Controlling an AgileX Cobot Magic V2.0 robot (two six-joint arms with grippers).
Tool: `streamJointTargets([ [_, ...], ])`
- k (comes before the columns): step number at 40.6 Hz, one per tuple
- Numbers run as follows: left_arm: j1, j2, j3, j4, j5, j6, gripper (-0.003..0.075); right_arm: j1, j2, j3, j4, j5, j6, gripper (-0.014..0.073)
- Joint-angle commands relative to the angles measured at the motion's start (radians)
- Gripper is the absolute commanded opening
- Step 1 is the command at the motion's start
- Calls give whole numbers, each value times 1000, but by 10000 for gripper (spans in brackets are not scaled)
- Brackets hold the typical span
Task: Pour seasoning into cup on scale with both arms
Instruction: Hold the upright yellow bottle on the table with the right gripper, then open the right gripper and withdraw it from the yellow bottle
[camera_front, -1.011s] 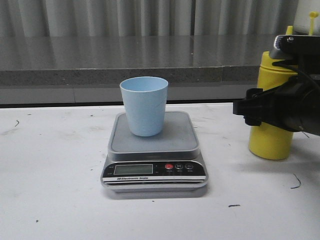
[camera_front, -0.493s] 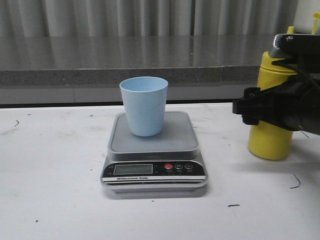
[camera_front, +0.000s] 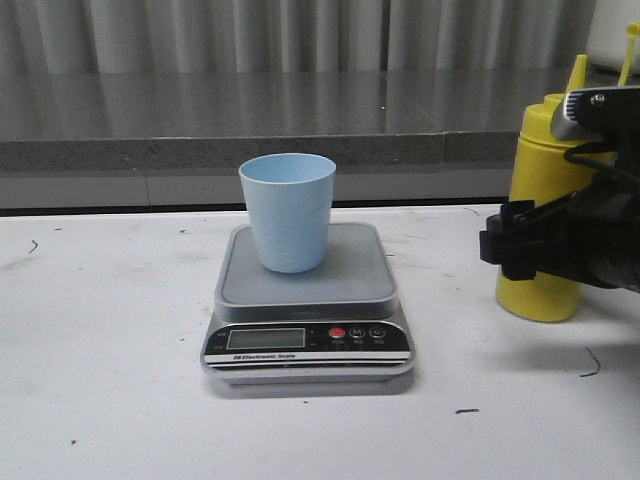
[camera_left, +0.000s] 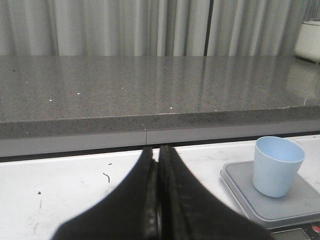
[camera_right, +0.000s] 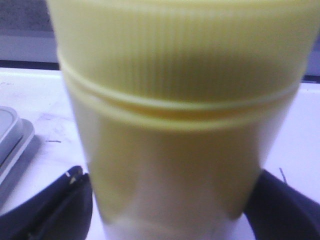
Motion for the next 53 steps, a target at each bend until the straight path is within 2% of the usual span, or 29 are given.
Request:
streamJointTargets([
  [1,3,12,-24,-11,-80,-10,-20,-4,-43,12,-25,-150,-8,610],
  [14,3,12,-24,-11,-80,-10,-20,-4,-112,95,-25,-153,-8,610],
  [28,3,12,-24,-11,-80,-10,-20,-4,-345,236,-76,-144,-8,597],
  [31,3,12,-24,-11,-80,-10,-20,-4,-406,256,-76,-123,-8,527],
  [39,3,12,-24,-11,-80,-10,-20,-4,-616,275,-77,19,-8,192],
  [42,3,12,-24,-11,-80,-10,-20,-4,-702,275,-77,98,-8,101],
  [49,3,12,-24,-11,-80,-10,-20,-4,-896,272,-75,294,-12,-1],
  [53,3,12,-24,-11,-80,-10,-20,-4,-996,237,-68,470,-52,-63],
])
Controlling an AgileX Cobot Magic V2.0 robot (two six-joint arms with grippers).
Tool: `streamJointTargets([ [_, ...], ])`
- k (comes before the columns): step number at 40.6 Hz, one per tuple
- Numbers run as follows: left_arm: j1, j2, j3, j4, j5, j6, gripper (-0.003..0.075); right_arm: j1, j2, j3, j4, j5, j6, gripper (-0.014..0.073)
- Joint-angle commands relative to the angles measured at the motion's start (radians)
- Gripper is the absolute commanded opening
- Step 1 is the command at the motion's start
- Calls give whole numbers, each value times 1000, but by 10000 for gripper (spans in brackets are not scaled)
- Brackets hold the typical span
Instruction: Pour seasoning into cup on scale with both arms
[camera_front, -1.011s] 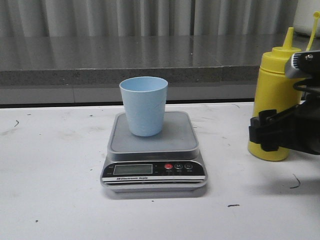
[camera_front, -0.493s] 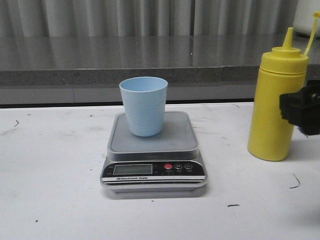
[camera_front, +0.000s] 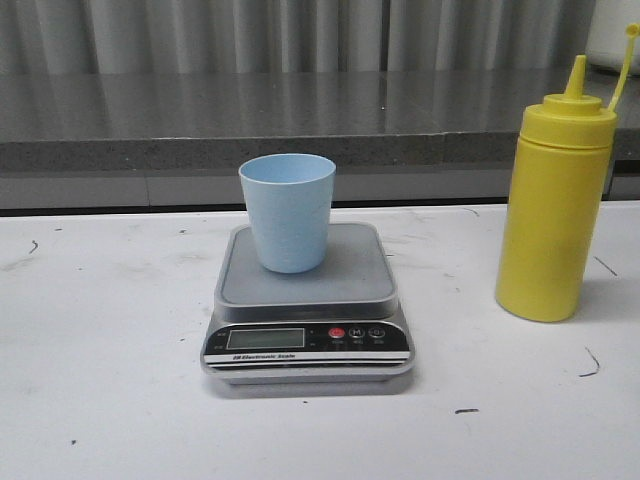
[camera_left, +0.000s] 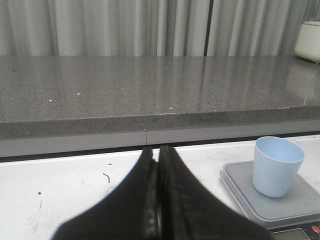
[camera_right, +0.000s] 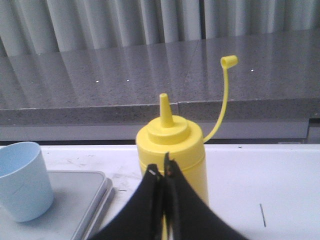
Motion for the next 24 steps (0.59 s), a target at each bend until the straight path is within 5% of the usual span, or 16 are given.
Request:
streamJointTargets([
  [1,3,12,-24,-11,-80,-10,-20,-4,-106,-65,-8,110,-64,-85],
  [13,3,12,-24,-11,-80,-10,-20,-4,-284,-311,43,668,-329,-111],
  [24,3,12,-24,-11,-80,-10,-20,-6,-393,-391,37,865,-328,-111],
])
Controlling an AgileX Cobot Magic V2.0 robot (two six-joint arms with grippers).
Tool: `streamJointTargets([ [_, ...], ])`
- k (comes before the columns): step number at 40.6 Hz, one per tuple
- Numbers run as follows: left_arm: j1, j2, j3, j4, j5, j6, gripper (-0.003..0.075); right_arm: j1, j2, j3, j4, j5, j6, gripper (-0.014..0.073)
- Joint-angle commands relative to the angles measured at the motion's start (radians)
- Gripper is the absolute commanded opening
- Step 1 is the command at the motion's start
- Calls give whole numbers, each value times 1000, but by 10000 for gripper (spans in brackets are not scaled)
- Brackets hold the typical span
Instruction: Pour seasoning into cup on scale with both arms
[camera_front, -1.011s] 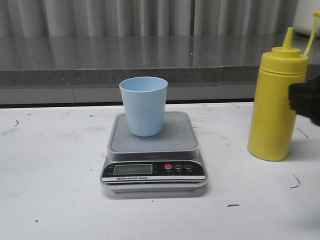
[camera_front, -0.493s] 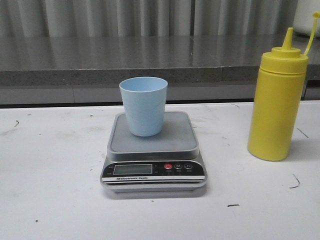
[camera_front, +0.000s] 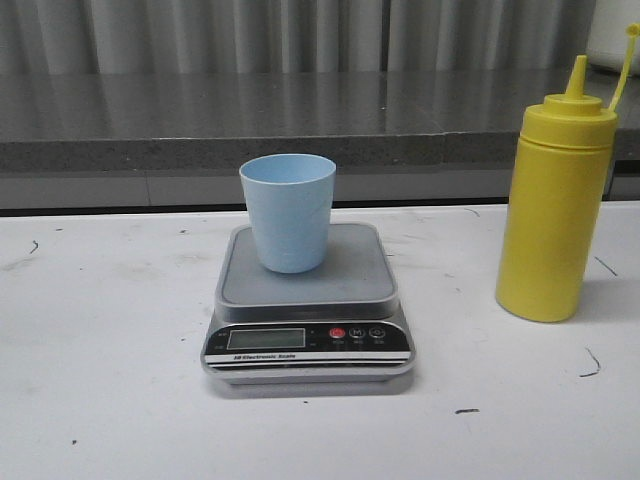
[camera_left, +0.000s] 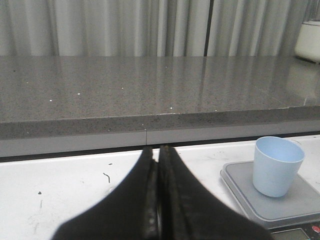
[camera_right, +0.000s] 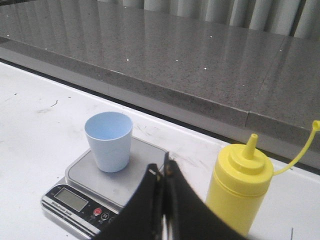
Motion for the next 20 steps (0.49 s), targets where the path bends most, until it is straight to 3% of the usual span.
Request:
streamJointTargets([
  [1,3,12,-24,-11,-80,-10,-20,-6,-36,-41,-3,-32,-15,-111],
  [20,3,12,-24,-11,-80,-10,-20,-6,-67,-41,-3,-39,-15,-111],
])
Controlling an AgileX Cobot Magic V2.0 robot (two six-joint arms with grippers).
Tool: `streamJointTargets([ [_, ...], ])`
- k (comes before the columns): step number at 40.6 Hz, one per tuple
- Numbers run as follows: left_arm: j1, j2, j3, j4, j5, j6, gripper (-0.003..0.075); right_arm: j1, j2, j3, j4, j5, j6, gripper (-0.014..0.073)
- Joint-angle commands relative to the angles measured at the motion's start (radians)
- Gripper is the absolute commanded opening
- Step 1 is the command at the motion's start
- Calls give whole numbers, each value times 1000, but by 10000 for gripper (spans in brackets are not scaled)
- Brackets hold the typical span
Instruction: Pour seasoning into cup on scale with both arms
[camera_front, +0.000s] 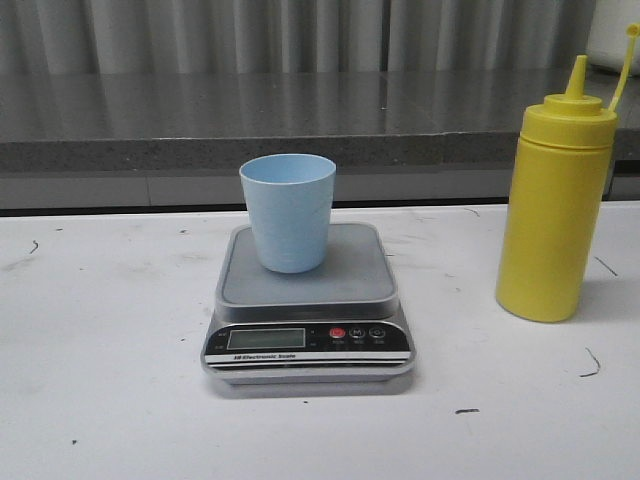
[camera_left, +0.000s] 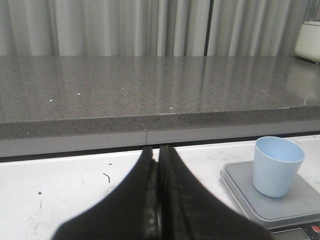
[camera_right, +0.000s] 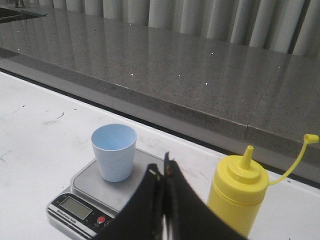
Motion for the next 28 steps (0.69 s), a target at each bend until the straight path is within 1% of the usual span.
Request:
streamJointTargets([
  [1,3,12,-24,-11,-80,-10,-20,-6,2,-34,-1,-71,-13,-111],
  [23,3,12,-24,-11,-80,-10,-20,-6,2,-34,-1,-71,-12,-111],
  [28,12,-17,13,-11,-109,-10,-20,-6,2,-34,-1,-71,-12,-111],
])
